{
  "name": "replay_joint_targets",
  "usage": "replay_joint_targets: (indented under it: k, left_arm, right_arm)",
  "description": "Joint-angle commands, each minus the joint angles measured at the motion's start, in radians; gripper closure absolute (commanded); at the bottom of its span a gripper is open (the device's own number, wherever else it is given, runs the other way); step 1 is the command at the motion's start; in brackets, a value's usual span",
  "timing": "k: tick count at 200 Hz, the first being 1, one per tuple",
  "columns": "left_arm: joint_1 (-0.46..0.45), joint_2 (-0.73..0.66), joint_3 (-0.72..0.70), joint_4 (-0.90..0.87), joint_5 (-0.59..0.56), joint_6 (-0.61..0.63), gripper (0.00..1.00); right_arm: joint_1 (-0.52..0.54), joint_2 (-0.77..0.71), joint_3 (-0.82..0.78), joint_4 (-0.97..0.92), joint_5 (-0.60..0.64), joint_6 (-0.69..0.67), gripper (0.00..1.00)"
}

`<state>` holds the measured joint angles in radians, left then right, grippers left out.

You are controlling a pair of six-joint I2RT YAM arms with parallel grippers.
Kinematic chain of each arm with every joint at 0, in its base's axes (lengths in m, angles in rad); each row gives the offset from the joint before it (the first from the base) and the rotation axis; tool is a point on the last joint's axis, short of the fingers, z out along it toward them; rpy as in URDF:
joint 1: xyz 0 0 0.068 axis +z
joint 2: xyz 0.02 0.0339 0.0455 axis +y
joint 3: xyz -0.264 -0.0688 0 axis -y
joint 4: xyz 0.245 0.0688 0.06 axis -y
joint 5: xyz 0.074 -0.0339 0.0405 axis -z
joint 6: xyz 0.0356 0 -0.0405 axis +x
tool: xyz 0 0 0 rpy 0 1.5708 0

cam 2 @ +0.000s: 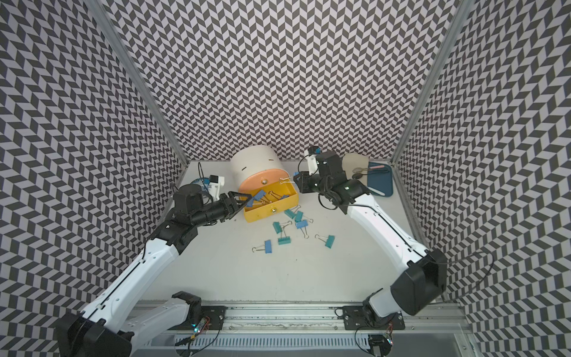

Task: Put the binder clips in the drawer according to color
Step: Place the binder clip in the drawer.

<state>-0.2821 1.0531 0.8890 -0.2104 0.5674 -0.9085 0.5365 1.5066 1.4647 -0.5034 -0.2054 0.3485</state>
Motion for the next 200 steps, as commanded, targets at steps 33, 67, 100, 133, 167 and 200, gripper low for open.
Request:
replay_joint_targets:
  k: [33, 67, 100, 133, 167, 200]
  left_arm:
    - [0.059, 0.010, 0.031, 0.053, 0.070, 0.000, 0.44]
    - [0.097, -0.015, 0.019, 0.027, 0.084, 0.012, 0.44]
    - [0.128, -0.056, -0.016, 0.006, 0.088, 0.017, 0.44]
    - [0.159, -0.080, -0.055, 0.004, 0.102, 0.016, 0.44]
    - [0.191, -0.079, -0.042, -0.004, 0.126, 0.028, 0.44]
    - [0.199, -0.078, -0.033, -0.018, 0.127, 0.040, 0.44]
  right_arm:
    - [0.049, 0.104, 0.065, 0.020, 0.037, -0.017, 0.72]
    - [0.050, 0.159, 0.077, 0.031, 0.067, -0.044, 0.72]
    - [0.049, 0.202, 0.097, 0.031, 0.071, -0.055, 0.70]
    - [0.049, 0.236, 0.119, 0.032, 0.094, -0.070, 0.69]
    - [0.048, 0.270, 0.154, 0.028, 0.108, -0.079, 0.65]
    - [0.048, 0.282, 0.173, 0.029, 0.120, -0.086, 0.56]
